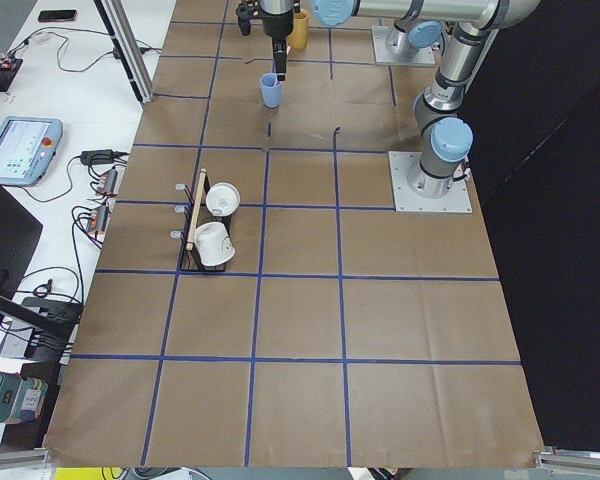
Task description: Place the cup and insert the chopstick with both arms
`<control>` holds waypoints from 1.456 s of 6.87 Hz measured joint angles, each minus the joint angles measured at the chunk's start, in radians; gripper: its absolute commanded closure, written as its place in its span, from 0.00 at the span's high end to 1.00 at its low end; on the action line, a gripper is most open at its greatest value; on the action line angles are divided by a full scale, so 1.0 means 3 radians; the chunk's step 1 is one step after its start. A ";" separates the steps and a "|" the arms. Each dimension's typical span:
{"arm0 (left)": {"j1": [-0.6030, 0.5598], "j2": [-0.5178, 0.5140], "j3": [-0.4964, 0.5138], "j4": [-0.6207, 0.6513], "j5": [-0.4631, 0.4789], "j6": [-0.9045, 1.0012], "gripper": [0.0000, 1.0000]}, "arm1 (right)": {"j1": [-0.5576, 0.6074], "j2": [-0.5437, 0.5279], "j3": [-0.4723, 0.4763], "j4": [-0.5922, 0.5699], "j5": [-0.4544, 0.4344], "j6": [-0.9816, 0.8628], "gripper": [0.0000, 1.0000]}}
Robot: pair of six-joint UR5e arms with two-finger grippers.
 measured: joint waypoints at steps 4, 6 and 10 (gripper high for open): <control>0.0002 -0.0005 -0.0019 0.0011 0.0022 -0.0015 1.00 | -0.0247 -0.0187 -0.0009 0.0066 -0.0199 -0.0073 1.00; 0.0003 -0.0004 -0.0022 0.0008 0.0020 -0.0034 1.00 | -0.0240 -0.0205 -0.0053 0.0197 -0.0129 -0.0065 1.00; 0.0002 -0.0009 -0.0022 0.0006 0.0020 -0.0043 1.00 | -0.0225 -0.0212 -0.0043 0.0252 -0.0016 0.0170 1.00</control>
